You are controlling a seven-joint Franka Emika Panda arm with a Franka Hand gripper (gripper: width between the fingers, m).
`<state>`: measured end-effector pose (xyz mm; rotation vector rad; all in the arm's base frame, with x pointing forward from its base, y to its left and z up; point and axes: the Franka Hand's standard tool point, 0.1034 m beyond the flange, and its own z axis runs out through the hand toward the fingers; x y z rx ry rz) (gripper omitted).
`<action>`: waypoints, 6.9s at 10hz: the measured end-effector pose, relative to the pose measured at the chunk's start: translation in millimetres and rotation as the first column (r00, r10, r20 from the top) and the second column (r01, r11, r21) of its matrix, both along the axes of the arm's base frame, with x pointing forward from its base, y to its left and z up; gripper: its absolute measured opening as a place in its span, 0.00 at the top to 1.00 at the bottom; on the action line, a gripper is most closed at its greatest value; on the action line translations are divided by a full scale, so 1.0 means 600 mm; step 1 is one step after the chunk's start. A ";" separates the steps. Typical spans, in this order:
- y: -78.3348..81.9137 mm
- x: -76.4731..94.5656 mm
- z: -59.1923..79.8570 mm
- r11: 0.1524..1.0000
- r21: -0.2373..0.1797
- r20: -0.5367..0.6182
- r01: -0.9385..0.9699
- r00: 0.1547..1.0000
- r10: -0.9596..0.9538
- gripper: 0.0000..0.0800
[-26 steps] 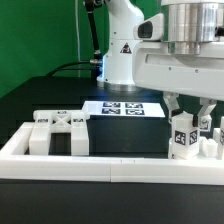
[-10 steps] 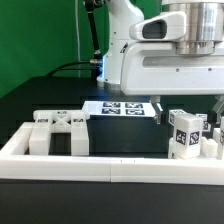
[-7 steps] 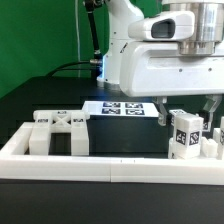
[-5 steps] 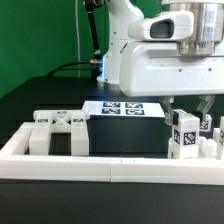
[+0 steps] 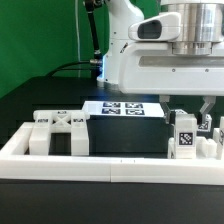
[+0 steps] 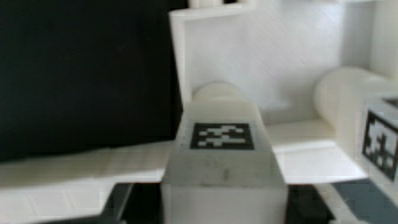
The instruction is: Assemble chair
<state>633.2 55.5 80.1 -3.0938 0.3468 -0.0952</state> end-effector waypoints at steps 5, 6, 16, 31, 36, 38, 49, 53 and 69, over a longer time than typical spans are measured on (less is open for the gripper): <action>0.008 0.001 -0.003 0.895 0.031 -0.002 0.446 0.895 -0.446 0.64; 0.009 0.000 -0.003 0.849 0.037 -0.008 0.527 0.850 -0.527 0.64; 0.006 0.002 0.000 0.998 0.001 0.012 0.067 0.998 -0.067 0.19; -0.008 0.002 -0.001 0.788 -0.086 -0.019 -0.610 0.792 0.610 0.63; -0.007 0.000 -0.002 0.994 -0.029 0.006 -0.104 0.995 0.104 0.63; -0.006 0.000 -0.002 0.995 -0.006 0.006 0.102 0.995 -0.102 0.63; 0.002 0.002 0.002 0.969 0.014 0.007 0.247 0.969 -0.248 0.20; -0.001 0.002 0.001 0.994 -0.014 0.015 -0.112 0.994 0.112 0.19; -0.005 0.002 -0.001 0.972 -0.044 0.010 -0.231 0.973 0.232 0.64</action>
Offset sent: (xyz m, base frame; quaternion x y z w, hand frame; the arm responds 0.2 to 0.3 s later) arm -0.0019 0.0060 -0.0092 -0.0052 0.0113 0.2813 0.9595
